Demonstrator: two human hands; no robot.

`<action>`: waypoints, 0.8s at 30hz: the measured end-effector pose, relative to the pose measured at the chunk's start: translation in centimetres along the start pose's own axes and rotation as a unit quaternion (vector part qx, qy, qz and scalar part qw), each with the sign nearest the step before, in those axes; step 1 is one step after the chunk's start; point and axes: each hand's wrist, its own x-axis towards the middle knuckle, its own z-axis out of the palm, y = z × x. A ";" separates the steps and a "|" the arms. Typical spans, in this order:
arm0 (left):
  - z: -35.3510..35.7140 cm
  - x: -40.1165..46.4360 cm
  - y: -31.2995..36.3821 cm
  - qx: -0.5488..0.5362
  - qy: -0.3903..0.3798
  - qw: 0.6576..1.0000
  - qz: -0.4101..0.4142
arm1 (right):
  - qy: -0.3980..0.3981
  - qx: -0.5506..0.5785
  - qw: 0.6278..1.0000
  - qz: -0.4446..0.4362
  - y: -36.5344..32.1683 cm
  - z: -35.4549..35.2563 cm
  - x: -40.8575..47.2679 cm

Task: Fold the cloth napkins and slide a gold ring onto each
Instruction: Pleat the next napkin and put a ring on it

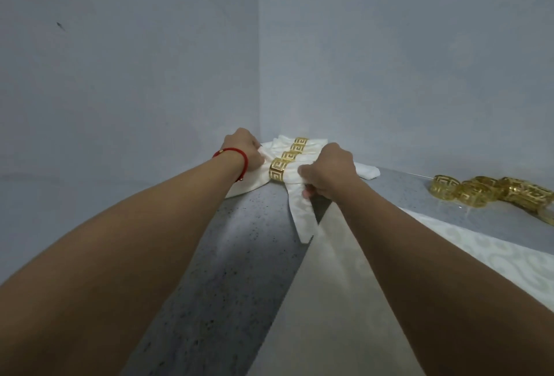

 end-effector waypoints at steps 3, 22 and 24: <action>1.3 0.9 -0.2 -0.041 0.020 0.999 0.003 | 0.021 -0.061 0.998 -0.013 0.4 -0.1 0.4; 2.7 -17.4 3.1 0.074 0.097 0.945 0.304 | 0.161 -0.221 0.956 -0.108 15.3 -16.6 -12.0; 3.2 -20.4 4.2 0.108 0.060 0.933 0.339 | 0.160 -0.303 0.938 -0.056 18.3 -19.9 -14.4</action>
